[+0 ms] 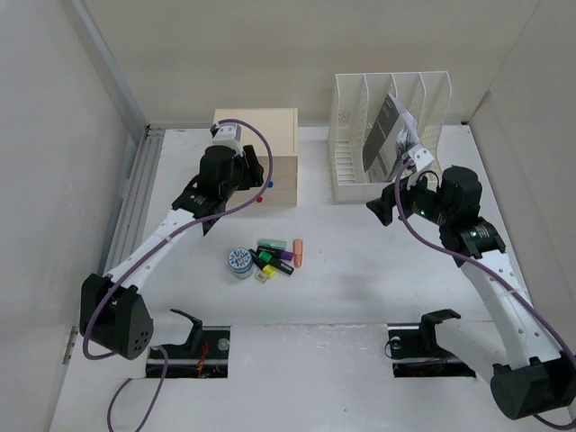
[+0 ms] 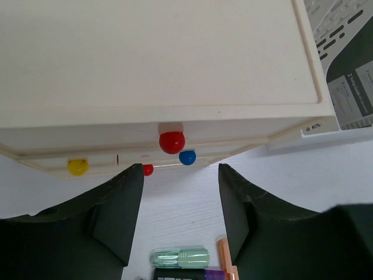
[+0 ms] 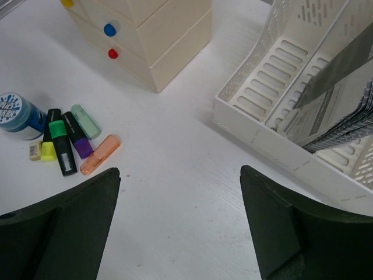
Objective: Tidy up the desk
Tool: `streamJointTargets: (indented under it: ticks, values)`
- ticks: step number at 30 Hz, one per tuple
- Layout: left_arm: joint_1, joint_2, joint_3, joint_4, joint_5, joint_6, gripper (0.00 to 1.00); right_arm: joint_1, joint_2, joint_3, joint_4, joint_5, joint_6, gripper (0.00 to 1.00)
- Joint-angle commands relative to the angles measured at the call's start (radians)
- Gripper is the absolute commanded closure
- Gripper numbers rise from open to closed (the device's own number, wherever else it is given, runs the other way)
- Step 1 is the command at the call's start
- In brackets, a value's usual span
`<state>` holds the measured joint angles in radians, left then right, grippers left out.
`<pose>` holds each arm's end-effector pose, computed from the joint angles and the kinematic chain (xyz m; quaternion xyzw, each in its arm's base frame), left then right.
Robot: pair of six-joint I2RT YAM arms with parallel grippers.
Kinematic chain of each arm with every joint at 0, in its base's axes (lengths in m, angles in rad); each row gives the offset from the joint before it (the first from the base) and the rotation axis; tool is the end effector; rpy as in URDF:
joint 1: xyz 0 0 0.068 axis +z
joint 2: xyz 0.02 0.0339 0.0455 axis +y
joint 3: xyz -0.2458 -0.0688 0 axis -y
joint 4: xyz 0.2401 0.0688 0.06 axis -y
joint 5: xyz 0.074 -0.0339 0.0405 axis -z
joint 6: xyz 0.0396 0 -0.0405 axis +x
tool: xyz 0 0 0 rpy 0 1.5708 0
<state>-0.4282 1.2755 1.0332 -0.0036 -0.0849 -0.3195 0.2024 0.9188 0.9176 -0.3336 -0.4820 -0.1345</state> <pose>0.2798 -0.1240 0.3217 0.0167 0.7880 -0.1933 0.5843 0.2060 0.0610 0.3327 -0.2690 0.7571 0.2135 0.5557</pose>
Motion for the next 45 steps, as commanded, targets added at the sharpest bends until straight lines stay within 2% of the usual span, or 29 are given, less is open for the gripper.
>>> streamJointTargets:
  ticks: [1, 14, 23, 35, 45]
  values:
    - [0.006, 0.013, 0.056, 0.037, 0.01, 0.019, 0.49, -0.006, 0.0, 0.047, 0.008, 0.017, 0.013, 0.11]
    - [0.006, 0.1, 0.096, 0.037, -0.061, 0.046, 0.52, -0.006, 0.0, 0.047, 0.008, 0.026, 0.022, 0.11]
    - [0.006, 0.119, 0.096, 0.065, -0.091, 0.065, 0.6, -0.006, 0.0, 0.047, 0.008, 0.026, 0.022, 0.11]
    - [-0.067, 0.128, 0.096, 0.103, -0.17, 0.045, 0.63, -0.006, 0.0, 0.047, 0.008, 0.026, 0.022, 0.11]
    - [-0.104, 0.148, 0.096, 0.103, -0.243, 0.036, 0.73, -0.006, -0.009, 0.047, 0.008, 0.026, 0.022, 0.11]
